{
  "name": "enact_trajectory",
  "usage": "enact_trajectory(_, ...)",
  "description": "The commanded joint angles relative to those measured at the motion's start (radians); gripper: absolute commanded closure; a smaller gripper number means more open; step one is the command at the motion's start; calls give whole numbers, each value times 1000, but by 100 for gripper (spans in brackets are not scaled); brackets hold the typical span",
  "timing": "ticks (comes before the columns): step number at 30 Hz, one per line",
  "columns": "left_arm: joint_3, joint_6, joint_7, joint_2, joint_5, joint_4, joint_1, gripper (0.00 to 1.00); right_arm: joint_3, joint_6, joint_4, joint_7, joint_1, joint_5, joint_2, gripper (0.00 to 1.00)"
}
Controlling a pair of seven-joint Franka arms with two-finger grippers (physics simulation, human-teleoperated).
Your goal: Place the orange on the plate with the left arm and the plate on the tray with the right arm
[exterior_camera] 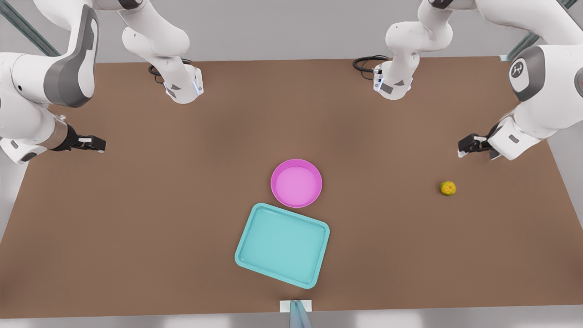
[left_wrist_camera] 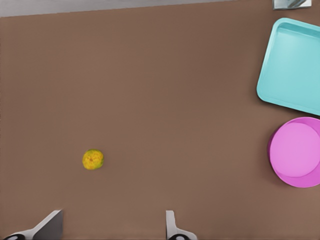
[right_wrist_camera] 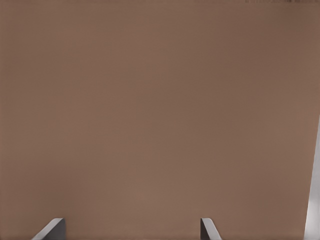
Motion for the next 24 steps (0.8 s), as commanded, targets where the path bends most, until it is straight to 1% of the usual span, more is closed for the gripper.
enact_trajectory(1,0,-14,28,-2,7,0,-1,0,0,3,0,-9,1,0,-1,0)
enact_trajectory(2,0,-8,25,14,7,-2,4,0,0,3,0,-9,-1,0,-1,0)
enact_trajectory(3,5,55,5,38,19,-80,4,0,0,3,-1,-9,-1,0,-1,0)
enact_trajectory(4,30,227,2,67,24,-233,4,0,0,3,-1,-10,-1,0,1,0)
enact_trajectory(6,30,469,-7,241,23,-284,9,0,0,3,-4,-12,-1,0,3,0)
enact_trajectory(7,51,563,5,247,20,-327,15,0,0,3,-6,-12,-1,0,4,0)
enact_trajectory(10,60,606,72,351,1,-341,70,0,-1,-23,-6,-10,-1,2,12,0)
enact_trajectory(13,120,647,365,393,6,-342,94,0,-1,-22,-6,-9,-1,2,18,0)
enact_trajectory(14,122,661,390,408,10,-344,113,0,0,-22,-6,-9,-1,3,18,0)
enact_trajectory(16,129,667,410,408,15,-370,128,0,0,-22,-6,-9,-1,4,22,0)
enact_trajectory(18,137,746,407,405,12,-446,128,0,0,-22,-6,-9,-1,4,24,0)
enact_trajectory(19,137,740,384,397,6,-471,127,0,0,-22,-7,-9,-1,4,24,0)
enact_trajectory(24,137,733,370,393,6,-502,125,0,0,-22,-7,-10,-1,4,30,0)
